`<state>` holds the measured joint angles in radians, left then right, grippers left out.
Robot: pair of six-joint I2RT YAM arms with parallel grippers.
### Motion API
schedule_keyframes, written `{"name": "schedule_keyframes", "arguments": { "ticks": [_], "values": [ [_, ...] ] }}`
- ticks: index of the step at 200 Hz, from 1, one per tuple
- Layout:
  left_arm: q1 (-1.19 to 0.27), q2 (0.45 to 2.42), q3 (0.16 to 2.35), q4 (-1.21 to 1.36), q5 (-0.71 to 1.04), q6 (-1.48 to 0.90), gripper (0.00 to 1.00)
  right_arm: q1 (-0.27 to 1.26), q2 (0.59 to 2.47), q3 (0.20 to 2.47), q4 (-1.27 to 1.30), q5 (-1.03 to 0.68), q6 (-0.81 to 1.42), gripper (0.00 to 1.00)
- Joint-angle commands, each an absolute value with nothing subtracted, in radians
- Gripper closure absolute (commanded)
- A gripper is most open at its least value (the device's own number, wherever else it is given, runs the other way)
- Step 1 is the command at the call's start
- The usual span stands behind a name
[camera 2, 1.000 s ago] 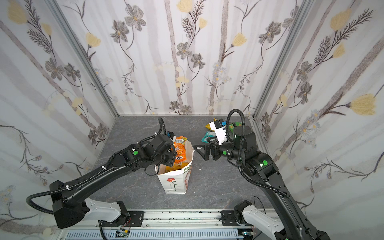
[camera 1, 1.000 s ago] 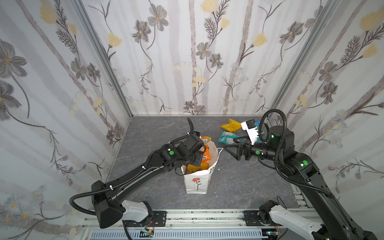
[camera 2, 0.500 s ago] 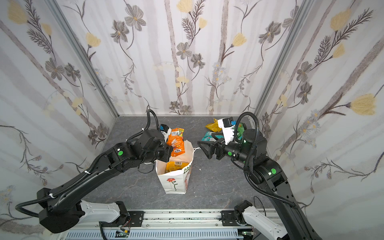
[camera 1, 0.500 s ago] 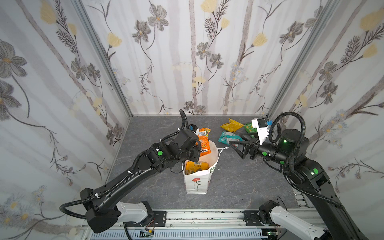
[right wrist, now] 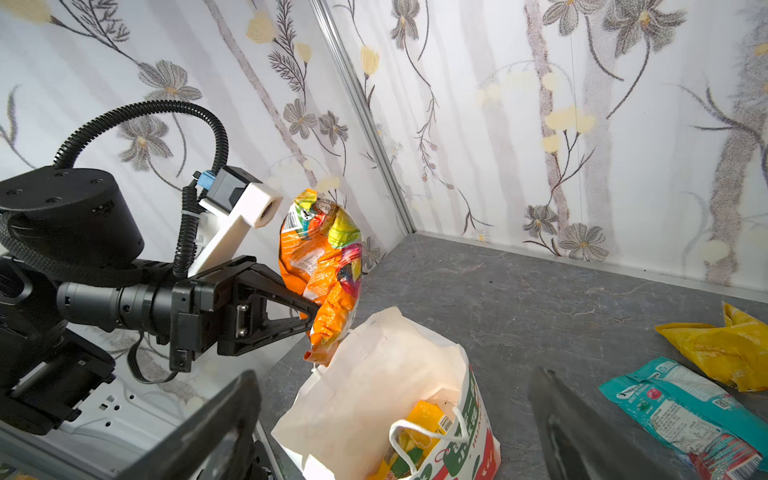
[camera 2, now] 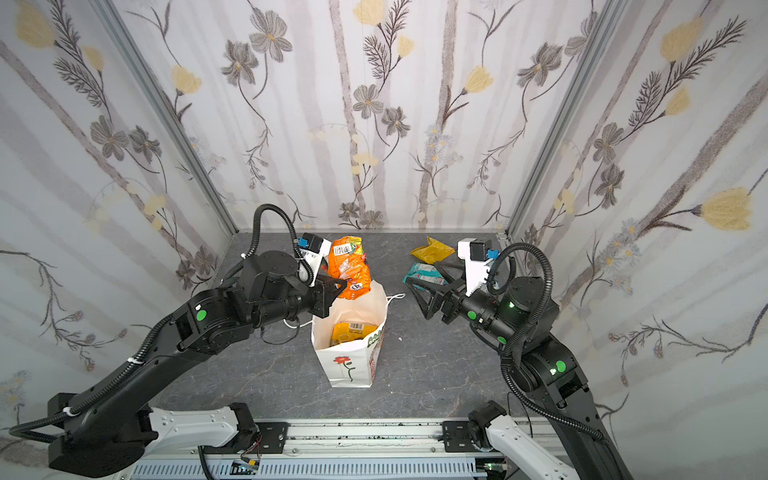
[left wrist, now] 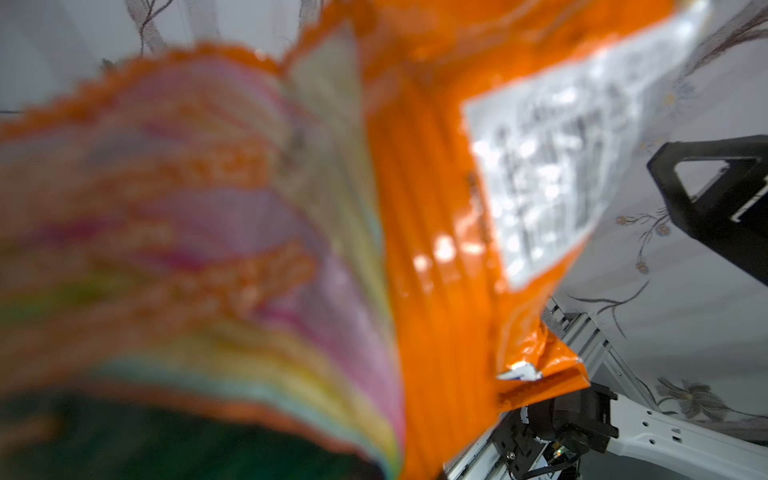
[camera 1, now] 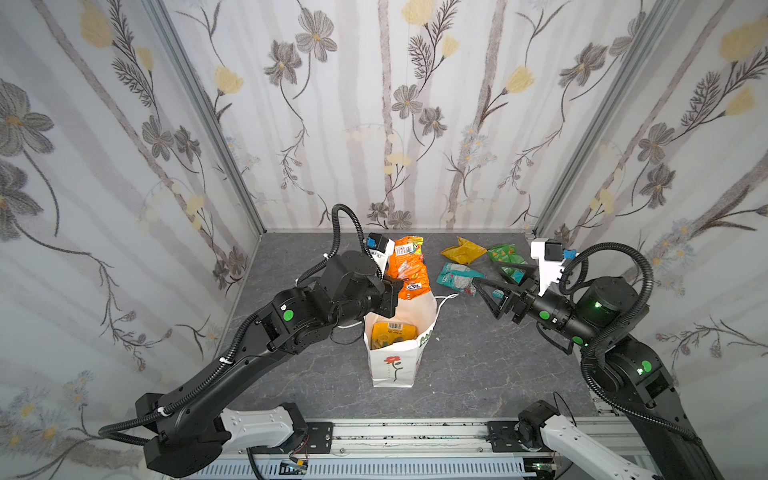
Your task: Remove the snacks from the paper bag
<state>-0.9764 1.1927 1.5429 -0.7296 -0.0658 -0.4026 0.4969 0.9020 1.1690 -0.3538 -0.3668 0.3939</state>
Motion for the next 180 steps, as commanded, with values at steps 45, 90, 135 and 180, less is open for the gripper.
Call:
{"name": "schedule_keyframes", "arguments": {
  "ticks": [45, 90, 135, 180],
  "values": [
    [-1.079, 1.256, 1.663, -0.687, -0.055, -0.304, 1.0, 0.497, 0.914, 1.102, -0.13, -0.564, 0.541, 0.0],
    [-1.137, 1.354, 1.745, -0.745, -0.066, -0.253, 1.0, 0.497, 0.93, 1.097, -0.099, -0.62, 0.568, 0.03],
    [-1.177, 1.437, 1.828, -0.83, -0.09, -0.222, 1.0, 0.497, 0.923, 1.103, -0.084, -0.581, 0.568, 0.12],
    [-1.211, 1.486, 1.876, -0.868, -0.11, -0.195, 1.0, 0.495, 0.927, 1.108, -0.079, -0.561, 0.568, 0.24]
  ]
}}
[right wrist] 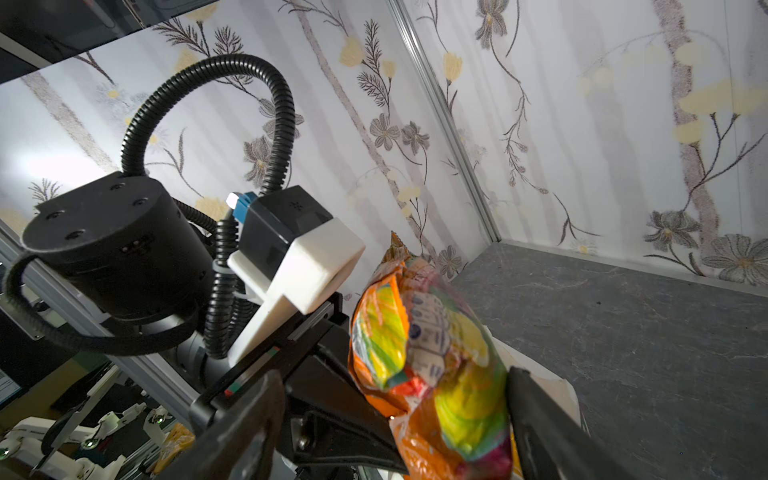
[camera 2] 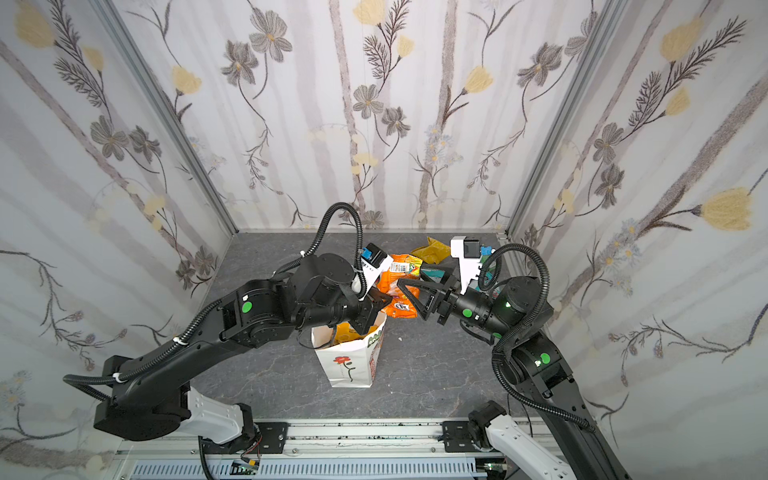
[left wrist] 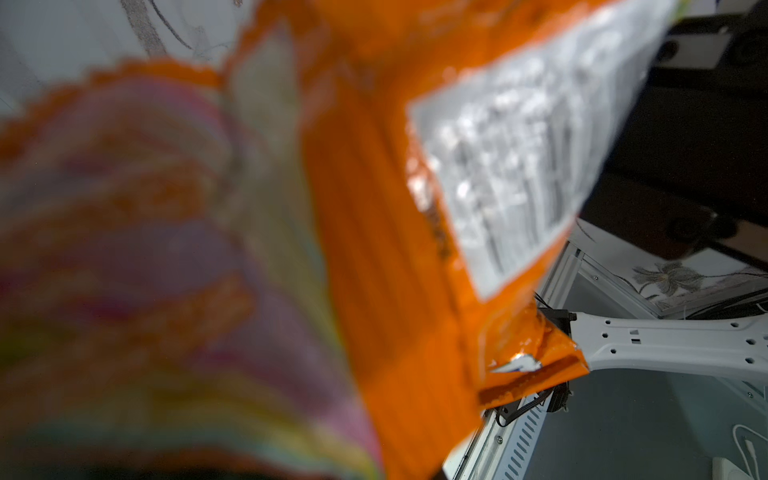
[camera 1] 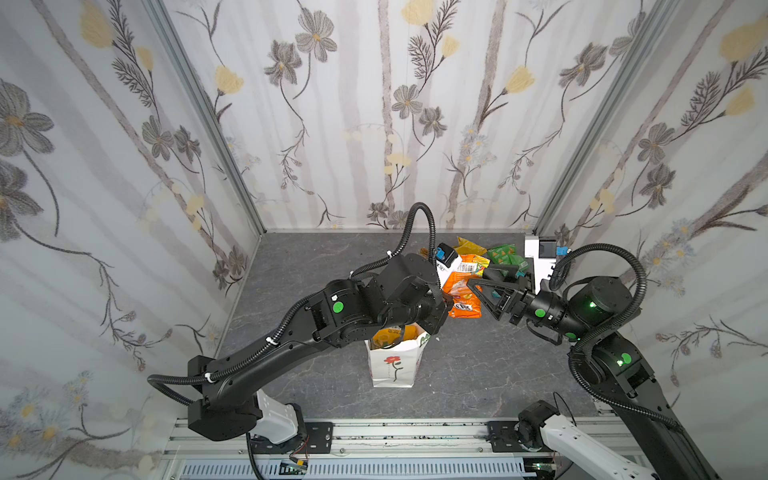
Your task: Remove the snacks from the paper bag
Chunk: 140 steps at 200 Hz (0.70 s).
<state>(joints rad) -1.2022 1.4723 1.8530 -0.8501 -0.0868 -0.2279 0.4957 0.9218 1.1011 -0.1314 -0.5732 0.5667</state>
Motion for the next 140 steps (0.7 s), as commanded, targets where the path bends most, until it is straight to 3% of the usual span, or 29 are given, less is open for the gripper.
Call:
{"name": "schedule_keyframes", "arguments": {
  "ticks": [1, 39, 89, 109, 140],
  "values": [
    [-1.212, 1.486, 1.877, -0.868, -0.11, -0.195, 1.0, 0.495, 0.927, 1.107, -0.08, -0.561, 0.568, 0.25],
    [-1.231, 1.503, 1.892, -0.871, -0.105, -0.171, 1.0, 0.493, 0.934, 1.101, -0.079, -0.561, 0.567, 0.39],
    [-1.24, 1.501, 1.895, -0.872, -0.132, -0.156, 1.0, 0.488, 0.94, 1.1, -0.078, -0.566, 0.566, 0.7],
    [-1.243, 1.497, 1.894, -0.87, -0.145, -0.155, 0.93, 0.488, 0.942, 1.099, -0.077, -0.568, 0.565, 0.8],
    [-1.246, 1.477, 1.877, -0.852, -0.162, -0.152, 0.7, 0.484, 0.937, 1.101, -0.074, -0.562, 0.566, 0.98]
  ]
}}
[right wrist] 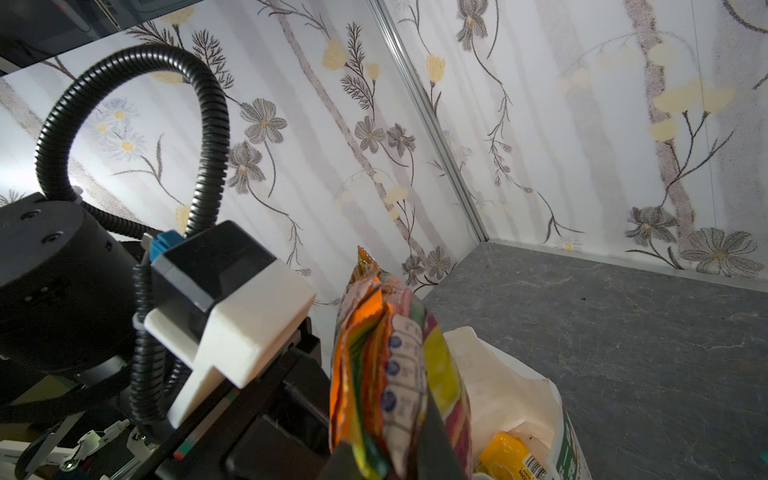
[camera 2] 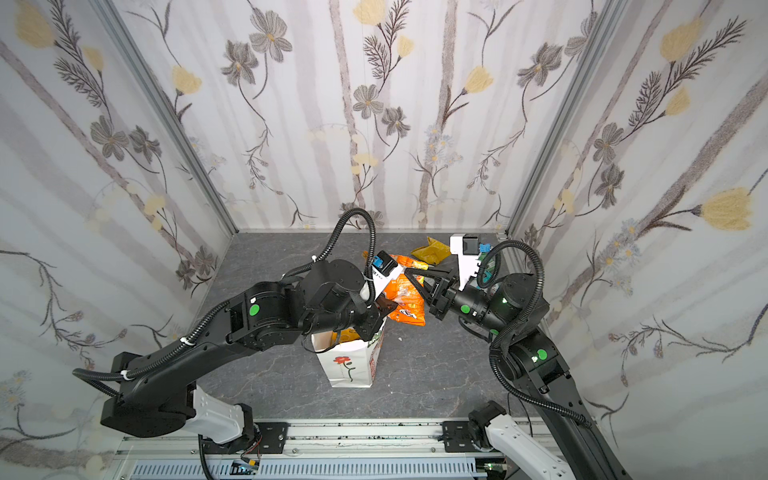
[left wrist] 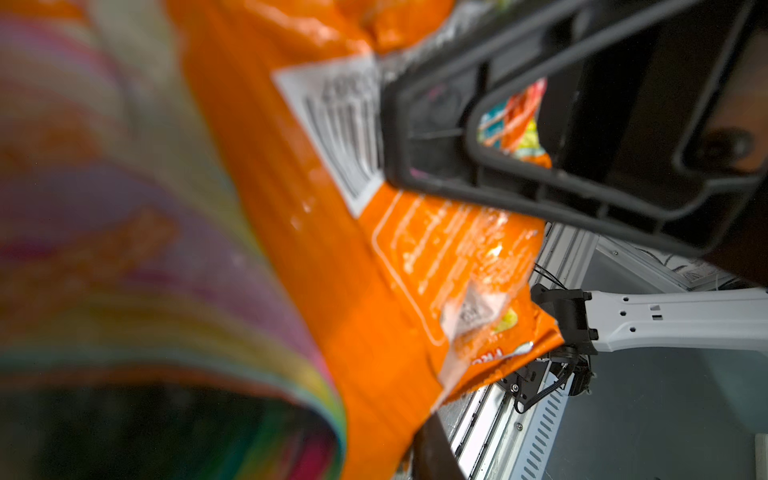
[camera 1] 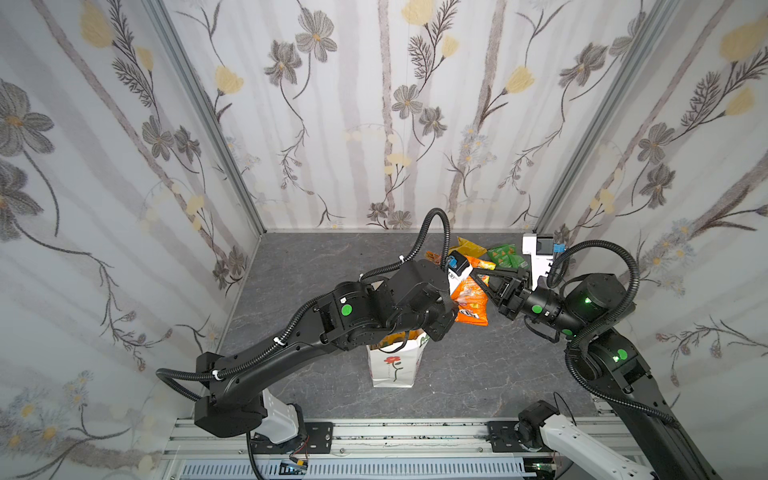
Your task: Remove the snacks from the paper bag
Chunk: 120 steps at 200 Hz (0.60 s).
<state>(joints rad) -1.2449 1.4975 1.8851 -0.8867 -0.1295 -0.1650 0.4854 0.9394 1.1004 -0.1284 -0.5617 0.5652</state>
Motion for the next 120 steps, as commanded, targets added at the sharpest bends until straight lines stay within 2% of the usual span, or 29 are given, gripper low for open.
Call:
{"name": "schedule_keyframes", "arguments": {
  "ticks": [1, 62, 120],
  "values": [
    [-1.247, 1.476, 1.876, -0.85, -0.163, -0.152, 0.7, 0.485, 0.937, 1.101, -0.074, -0.562, 0.566, 0.98],
    [-1.249, 1.387, 1.789, -0.772, -0.197, -0.148, 0.39, 0.441, 0.93, 1.118, -0.069, -0.527, 0.58, 1.0],
    [-1.249, 1.266, 1.661, -0.694, -0.248, -0.151, 0.15, 0.258, 0.912, 1.061, -0.049, -0.532, 0.651, 1.0]
  ]
}}
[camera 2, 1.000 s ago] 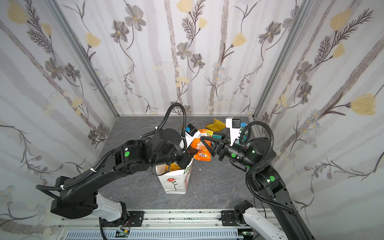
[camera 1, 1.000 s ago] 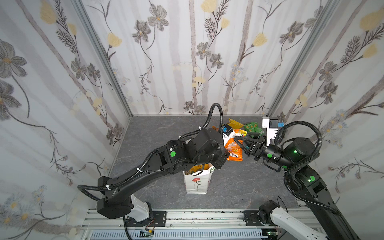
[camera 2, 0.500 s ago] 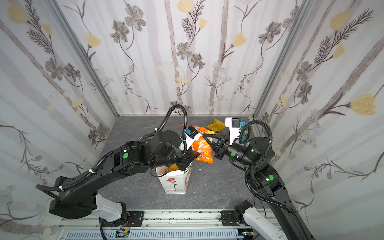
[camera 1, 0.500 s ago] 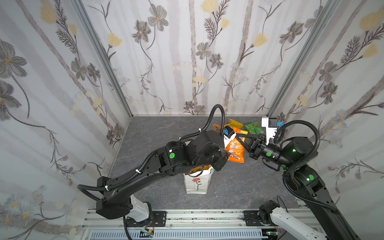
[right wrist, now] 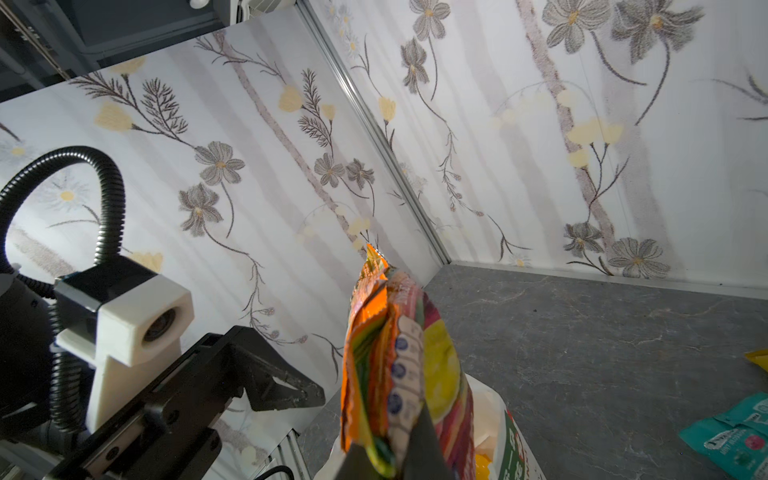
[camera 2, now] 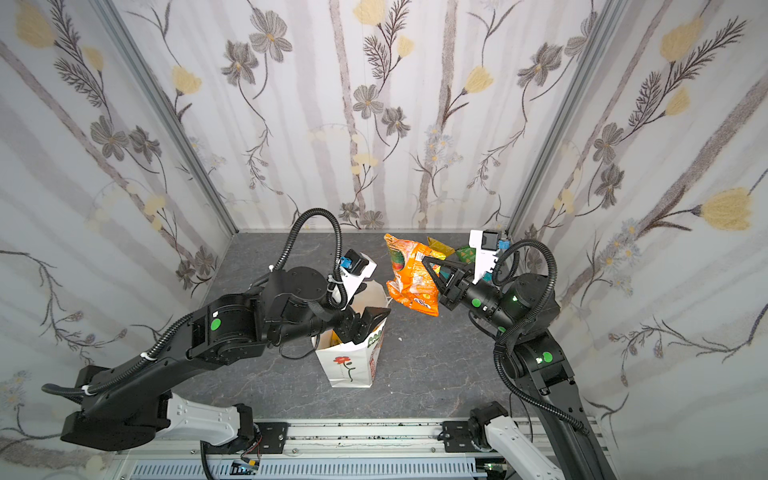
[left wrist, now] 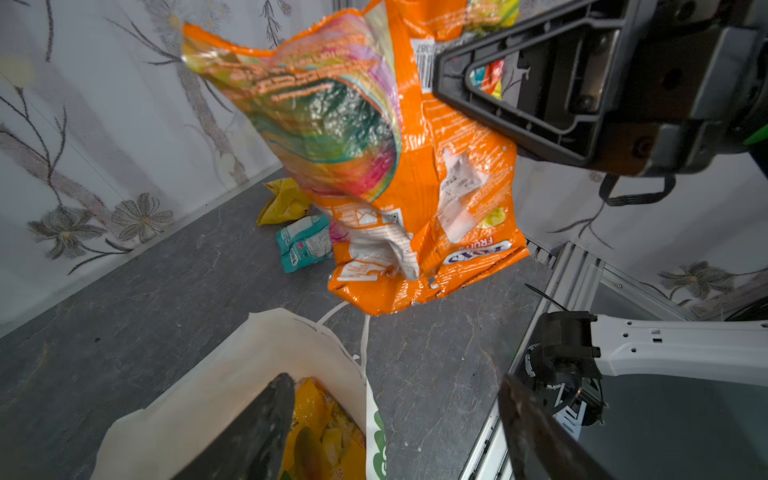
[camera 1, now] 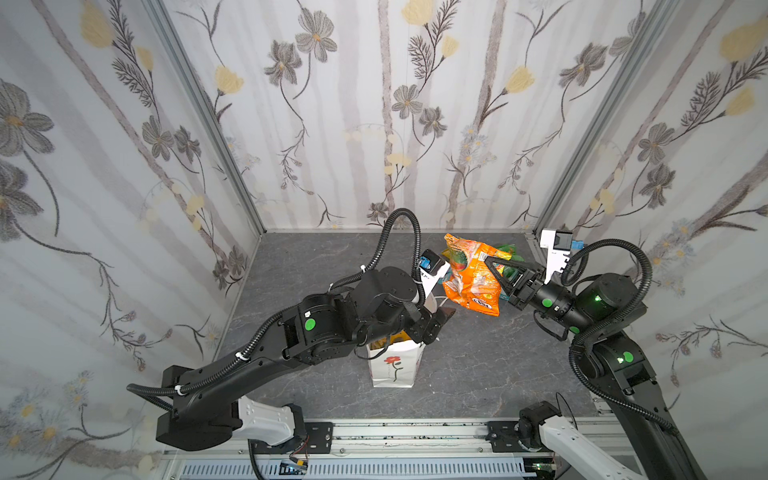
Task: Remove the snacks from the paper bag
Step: 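Carry the orange packet away with the right gripper while the left gripper opens, then lower the orange packet beside the teal packets and open the right gripper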
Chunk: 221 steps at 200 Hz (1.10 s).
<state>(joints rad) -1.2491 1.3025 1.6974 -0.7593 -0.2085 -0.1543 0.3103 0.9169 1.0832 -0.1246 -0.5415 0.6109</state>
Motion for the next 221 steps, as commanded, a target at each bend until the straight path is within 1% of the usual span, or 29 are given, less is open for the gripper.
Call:
{"name": "schedule_keyframes", "arguments": {
  "ticks": [1, 22, 59, 115, 164, 172, 221],
  "values": [
    [-1.249, 1.265, 1.659, -0.694, -0.25, -0.152, 0.15, 0.254, 0.911, 1.06, -0.048, -0.532, 0.653, 1.0],
    [-1.25, 1.236, 1.631, -0.693, -0.265, -0.155, 0.07, 0.183, 0.916, 1.029, -0.043, -0.537, 0.672, 1.0],
    [-1.25, 1.227, 1.608, -0.702, -0.27, -0.163, 0.0, 0.08, 0.936, 0.961, 0.015, -0.569, 0.725, 1.0],
    [-1.25, 1.215, 1.592, -0.71, -0.27, -0.167, 0.0, 0.013, 0.994, 0.846, 0.115, -0.603, 0.768, 1.0],
    [-1.249, 1.207, 1.582, -0.721, -0.281, -0.169, 0.0, 0.006, 1.079, 0.756, 0.191, -0.618, 0.769, 1.0],
    [-1.249, 1.204, 1.579, -0.721, -0.283, -0.17, 0.0, 0.006, 1.097, 0.714, 0.195, -0.621, 0.766, 1.0],
    [-1.25, 1.202, 1.575, -0.721, -0.288, -0.172, 0.0, 0.007, 1.218, 0.654, 0.211, -0.662, 0.709, 1.0]
  ]
}}
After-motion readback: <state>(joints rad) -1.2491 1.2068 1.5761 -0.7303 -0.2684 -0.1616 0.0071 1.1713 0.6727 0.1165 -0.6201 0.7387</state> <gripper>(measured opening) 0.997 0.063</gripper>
